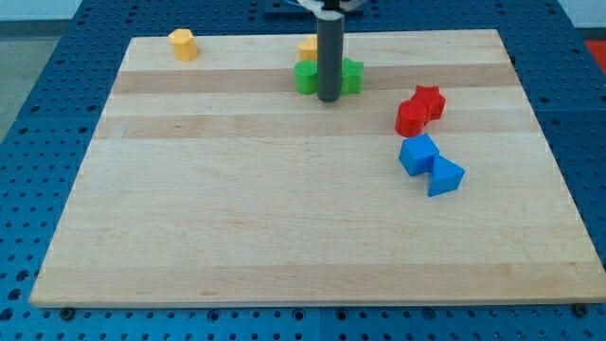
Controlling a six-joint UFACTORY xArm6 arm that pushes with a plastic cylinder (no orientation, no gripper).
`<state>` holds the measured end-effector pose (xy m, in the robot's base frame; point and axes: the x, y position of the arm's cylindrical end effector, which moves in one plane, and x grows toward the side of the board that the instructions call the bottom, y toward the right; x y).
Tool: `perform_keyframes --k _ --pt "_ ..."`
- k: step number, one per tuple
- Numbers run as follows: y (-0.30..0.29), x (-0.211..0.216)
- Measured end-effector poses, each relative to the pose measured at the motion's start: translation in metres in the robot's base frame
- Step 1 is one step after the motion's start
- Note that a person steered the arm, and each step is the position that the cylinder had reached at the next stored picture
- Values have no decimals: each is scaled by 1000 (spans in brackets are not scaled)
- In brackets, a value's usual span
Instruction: Slide green circle closer to the yellow heart
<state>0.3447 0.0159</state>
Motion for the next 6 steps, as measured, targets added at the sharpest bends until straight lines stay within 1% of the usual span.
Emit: perform_keyframes --k 1,2,5,6 --pt "-18 15" --pt "-38 1" --pt "-38 -44" --pt "-38 -35"
